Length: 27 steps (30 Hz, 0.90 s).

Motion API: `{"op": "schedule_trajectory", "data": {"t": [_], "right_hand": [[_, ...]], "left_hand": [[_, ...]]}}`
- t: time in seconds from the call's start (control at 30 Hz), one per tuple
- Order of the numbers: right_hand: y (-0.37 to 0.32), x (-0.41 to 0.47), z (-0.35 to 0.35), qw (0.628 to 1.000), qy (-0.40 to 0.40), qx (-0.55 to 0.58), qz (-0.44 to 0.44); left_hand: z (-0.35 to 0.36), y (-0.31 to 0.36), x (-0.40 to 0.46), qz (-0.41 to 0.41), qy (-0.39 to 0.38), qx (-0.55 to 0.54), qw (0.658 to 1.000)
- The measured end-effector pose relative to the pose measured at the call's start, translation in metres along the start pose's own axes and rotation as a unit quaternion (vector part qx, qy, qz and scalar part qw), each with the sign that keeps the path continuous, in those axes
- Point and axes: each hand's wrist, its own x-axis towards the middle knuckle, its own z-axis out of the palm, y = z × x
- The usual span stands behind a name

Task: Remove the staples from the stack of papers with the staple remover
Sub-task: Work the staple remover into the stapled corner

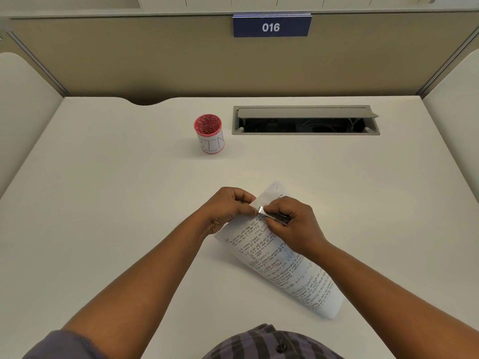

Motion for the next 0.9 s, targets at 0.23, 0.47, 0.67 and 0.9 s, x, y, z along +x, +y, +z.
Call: {"op": "schedule_trajectory", "data": {"t": [0.23,0.47,0.67,0.9], "right_hand": [[0.0018,0.0004,-0.0009,0.999,0.005,0.027,0.031],[-0.0001,-0.0003,-0.0028,0.998,0.001,0.031,0.047],[-0.0018,-0.0007,-0.0052,1.000,-0.007,-0.019,0.013],[0.0006,0.0035,-0.0092,0.995,-0.029,0.016,0.094]], "left_hand": [[0.0000,-0.0004,0.0016,0.005,-0.003,0.002,1.000],[0.0018,-0.0017,0.0012,0.012,0.008,0.021,1.000],[0.0031,-0.0045,0.0026,0.010,0.013,0.030,0.999],[0.0078,-0.0042,0.0038,0.004,0.034,0.058,0.998]]}}
